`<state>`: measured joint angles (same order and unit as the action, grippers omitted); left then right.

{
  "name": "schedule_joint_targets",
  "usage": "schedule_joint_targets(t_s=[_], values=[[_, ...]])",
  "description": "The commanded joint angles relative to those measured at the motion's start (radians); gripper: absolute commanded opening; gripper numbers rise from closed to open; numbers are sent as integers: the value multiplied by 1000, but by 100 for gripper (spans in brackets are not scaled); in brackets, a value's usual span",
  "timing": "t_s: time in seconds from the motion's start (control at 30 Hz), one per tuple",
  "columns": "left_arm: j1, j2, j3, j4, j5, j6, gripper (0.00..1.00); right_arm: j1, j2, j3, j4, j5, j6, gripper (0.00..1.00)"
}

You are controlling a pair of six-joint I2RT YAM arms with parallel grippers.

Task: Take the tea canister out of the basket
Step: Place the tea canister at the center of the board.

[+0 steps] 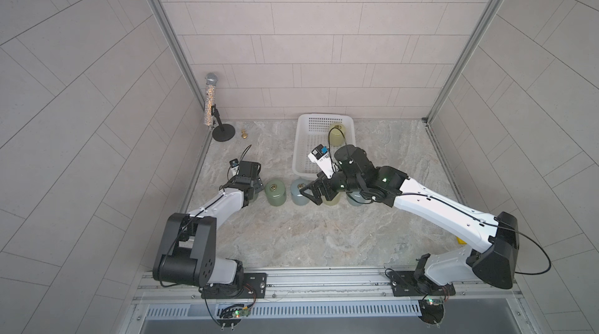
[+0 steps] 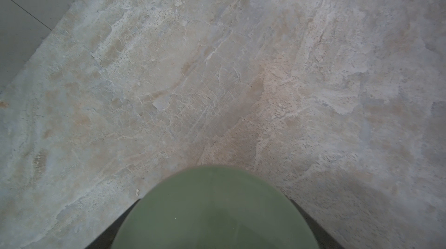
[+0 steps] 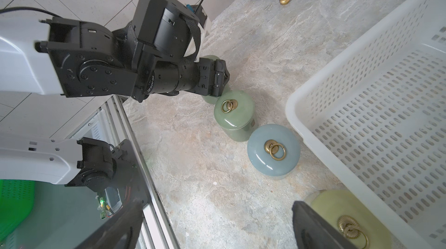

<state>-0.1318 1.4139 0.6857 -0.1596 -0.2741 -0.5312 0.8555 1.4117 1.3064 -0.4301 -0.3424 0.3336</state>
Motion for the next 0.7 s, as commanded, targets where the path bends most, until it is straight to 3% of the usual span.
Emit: schedule_joint_targets(t_s=[0.0, 0.67], values=[[-8, -26, 12, 16, -31, -6, 82, 3, -31, -12, -2, 14, 4, 100], [-17, -24, 31, -31, -36, -7, 93, 2, -32, -13, -1, 28, 9, 100]])
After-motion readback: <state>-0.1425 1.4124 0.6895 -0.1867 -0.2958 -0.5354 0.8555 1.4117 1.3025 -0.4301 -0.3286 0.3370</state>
